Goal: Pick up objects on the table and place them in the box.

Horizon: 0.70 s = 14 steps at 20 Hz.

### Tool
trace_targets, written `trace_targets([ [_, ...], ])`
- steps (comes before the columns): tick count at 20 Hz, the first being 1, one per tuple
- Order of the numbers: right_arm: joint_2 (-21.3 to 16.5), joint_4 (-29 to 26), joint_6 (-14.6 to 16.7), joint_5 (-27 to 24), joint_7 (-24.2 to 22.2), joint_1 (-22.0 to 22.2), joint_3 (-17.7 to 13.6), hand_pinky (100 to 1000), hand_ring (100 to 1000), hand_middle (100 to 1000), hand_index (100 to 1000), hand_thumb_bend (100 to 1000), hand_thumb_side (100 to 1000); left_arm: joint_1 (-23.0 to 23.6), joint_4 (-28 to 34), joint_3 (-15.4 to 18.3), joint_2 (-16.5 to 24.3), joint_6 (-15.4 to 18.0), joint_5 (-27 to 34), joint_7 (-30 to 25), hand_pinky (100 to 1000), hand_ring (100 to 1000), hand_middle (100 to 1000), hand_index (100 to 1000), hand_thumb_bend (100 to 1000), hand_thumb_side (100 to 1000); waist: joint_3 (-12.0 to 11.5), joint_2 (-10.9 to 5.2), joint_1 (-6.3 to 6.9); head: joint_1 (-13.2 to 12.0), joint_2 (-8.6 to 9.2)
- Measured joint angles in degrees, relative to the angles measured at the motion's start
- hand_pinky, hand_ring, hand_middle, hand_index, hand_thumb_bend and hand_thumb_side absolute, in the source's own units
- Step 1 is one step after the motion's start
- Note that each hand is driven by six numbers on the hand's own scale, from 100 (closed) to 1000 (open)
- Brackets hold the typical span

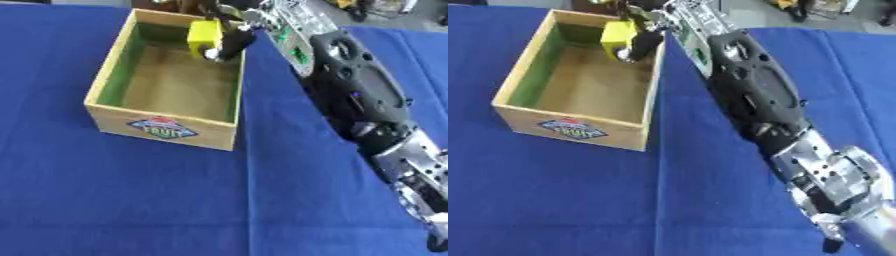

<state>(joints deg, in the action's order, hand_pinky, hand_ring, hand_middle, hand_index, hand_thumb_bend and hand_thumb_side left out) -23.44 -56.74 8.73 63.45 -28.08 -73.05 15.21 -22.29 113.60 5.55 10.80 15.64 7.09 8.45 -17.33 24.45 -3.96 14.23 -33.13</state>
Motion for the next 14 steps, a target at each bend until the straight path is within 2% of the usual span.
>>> trace_targets([
  [1, 0.0, 0.0, 0.3, 0.0, 0.0, 0.0, 0.0, 715, 798, 571, 642, 100, 563, 0.0, 0.0, 0.0, -0.1, 0.0, 0.0, 0.0, 481, 578, 645, 765, 100, 1000, 0.0, 0.0, -0.03, 0.0, 0.01],
  [2, 0.0, 0.0, 0.5, 0.0, -0.1, 0.1, 0.0, 728, 816, 614, 711, 139, 542, 0.0, 0.0, 0.0, -0.3, 0.0, 0.0, 0.0, 481, 578, 645, 765, 100, 1000, 0.1, 0.01, -0.03, 0.0, 0.01],
  [4, 0.0, 0.0, 0.8, 0.0, -0.3, 0.5, 0.2, 746, 839, 649, 780, 240, 518, -0.1, 0.0, 0.0, -0.3, 0.0, 0.0, 0.0, 482, 578, 645, 765, 100, 1000, 0.4, 0.04, -0.03, 0.0, 0.01],
  [5, 0.0, -0.1, 1.0, 0.0, -0.5, 0.5, 0.3, 754, 849, 701, 851, 541, 444, -0.1, 0.0, 0.0, -0.3, 0.0, 0.0, 0.0, 481, 578, 645, 765, 100, 1000, 0.4, 0.04, -0.03, 0.0, 0.01],
  [6, 0.0, -0.1, 1.0, -0.1, -0.8, 0.5, 0.3, 758, 853, 713, 862, 642, 411, -0.1, 0.0, 0.0, -0.3, 0.0, 0.0, 0.0, 482, 578, 645, 765, 100, 1000, 0.5, 0.04, -0.02, 0.0, 0.01],
  [7, 0.0, -0.1, 1.0, -0.2, -1.0, 0.5, 0.3, 762, 860, 733, 881, 728, 416, -0.1, 0.0, 0.0, -0.3, 0.0, 0.0, 0.0, 482, 578, 645, 765, 100, 1000, 0.6, 0.04, -0.02, 0.0, 0.01],
  [11, 0.0, -0.9, 0.7, -1.4, -1.2, 0.5, -0.1, 762, 859, 735, 891, 763, 479, -0.1, 0.0, 0.0, -0.3, 0.0, 0.0, 0.0, 482, 578, 645, 765, 100, 1000, 1.1, 0.04, 0.02, -0.1, 0.01],
  [14, -0.1, -2.7, 0.0, -3.8, -0.3, 0.4, -0.9, 754, 847, 698, 874, 737, 528, -0.1, 0.0, 0.0, -0.3, -0.1, 0.0, -0.1, 482, 578, 645, 765, 100, 1000, 1.4, 0.04, 0.25, -0.3, 0.0],
])
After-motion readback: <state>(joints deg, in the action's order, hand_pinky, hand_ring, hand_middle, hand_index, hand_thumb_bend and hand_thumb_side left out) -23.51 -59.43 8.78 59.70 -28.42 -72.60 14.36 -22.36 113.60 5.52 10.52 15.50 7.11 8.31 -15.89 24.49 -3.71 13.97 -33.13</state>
